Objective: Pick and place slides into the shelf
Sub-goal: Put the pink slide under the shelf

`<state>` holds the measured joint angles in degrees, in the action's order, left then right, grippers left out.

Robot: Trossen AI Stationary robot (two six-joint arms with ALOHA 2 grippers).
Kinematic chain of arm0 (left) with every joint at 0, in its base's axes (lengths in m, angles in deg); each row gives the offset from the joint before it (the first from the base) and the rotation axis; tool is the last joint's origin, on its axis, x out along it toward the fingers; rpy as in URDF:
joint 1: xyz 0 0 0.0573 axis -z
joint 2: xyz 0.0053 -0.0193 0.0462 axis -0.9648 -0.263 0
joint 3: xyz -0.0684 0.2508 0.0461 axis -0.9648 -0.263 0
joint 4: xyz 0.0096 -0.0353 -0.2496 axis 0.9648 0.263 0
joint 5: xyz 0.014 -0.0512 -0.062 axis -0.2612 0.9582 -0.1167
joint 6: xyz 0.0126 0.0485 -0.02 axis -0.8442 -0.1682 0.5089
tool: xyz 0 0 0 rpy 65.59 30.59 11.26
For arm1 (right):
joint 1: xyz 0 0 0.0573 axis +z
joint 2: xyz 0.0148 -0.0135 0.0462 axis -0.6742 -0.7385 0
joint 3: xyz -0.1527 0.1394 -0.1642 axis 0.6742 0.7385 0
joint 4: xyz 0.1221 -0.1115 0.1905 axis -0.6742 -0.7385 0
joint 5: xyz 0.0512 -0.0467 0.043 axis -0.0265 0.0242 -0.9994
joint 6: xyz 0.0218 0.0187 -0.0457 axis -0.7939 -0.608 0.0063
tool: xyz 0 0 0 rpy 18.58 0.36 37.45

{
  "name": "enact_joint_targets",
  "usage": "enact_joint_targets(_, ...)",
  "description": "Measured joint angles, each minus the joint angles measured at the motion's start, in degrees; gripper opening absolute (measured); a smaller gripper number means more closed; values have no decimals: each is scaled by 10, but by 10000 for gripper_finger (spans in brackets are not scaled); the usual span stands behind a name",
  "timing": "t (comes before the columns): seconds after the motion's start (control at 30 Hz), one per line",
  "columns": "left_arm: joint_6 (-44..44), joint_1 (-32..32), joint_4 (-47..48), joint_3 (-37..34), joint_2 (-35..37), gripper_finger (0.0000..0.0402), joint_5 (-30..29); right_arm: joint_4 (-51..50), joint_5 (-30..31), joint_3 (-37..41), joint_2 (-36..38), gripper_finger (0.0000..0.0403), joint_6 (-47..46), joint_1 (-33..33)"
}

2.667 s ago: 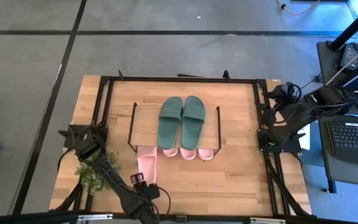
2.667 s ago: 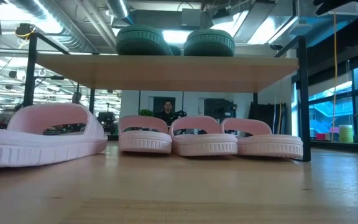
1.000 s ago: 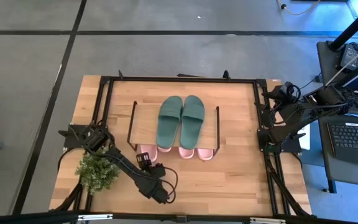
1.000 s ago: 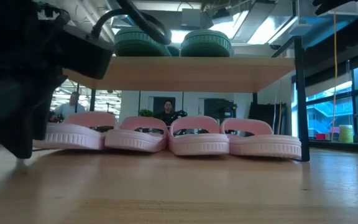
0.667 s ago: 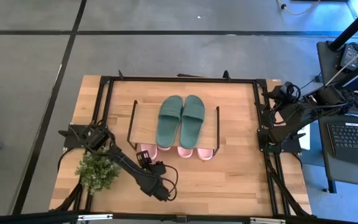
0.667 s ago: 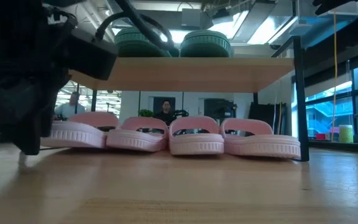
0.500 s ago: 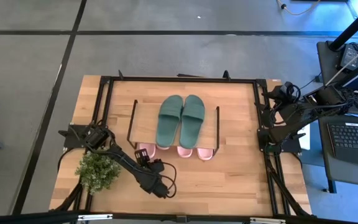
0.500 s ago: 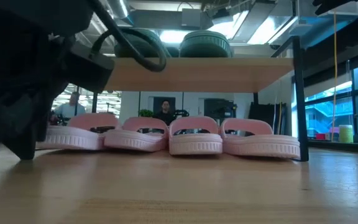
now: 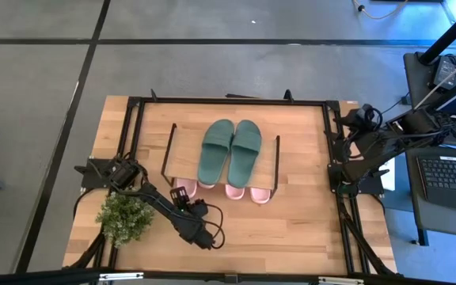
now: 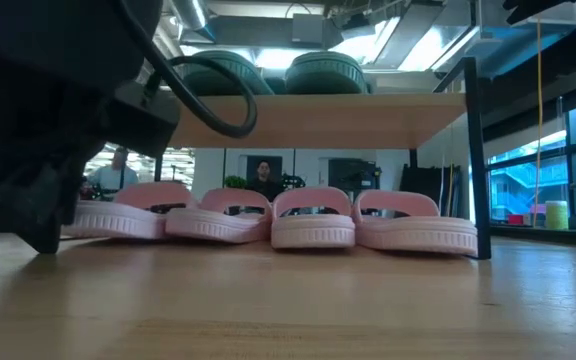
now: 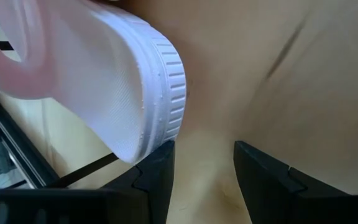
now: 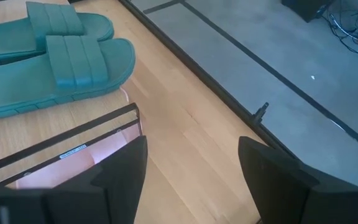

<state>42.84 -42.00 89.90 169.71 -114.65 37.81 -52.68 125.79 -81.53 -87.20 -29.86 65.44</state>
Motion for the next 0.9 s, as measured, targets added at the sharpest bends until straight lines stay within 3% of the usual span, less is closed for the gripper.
enact_joint_targets(0.27, 5, 10, 0, -2, 5, 159, 9, 0, 0, 0, -7, 253, 0, 0)
enact_joint_targets(0.5, 34, 44, -28, -2, 59, 159, 24, 0, 0, 0, -11, 253, 0, 0)
enact_joint_targets(0.9, 110, 110, -27, -19, 101, 159, -146, 0, 0, 0, -11, 253, 0, 0)
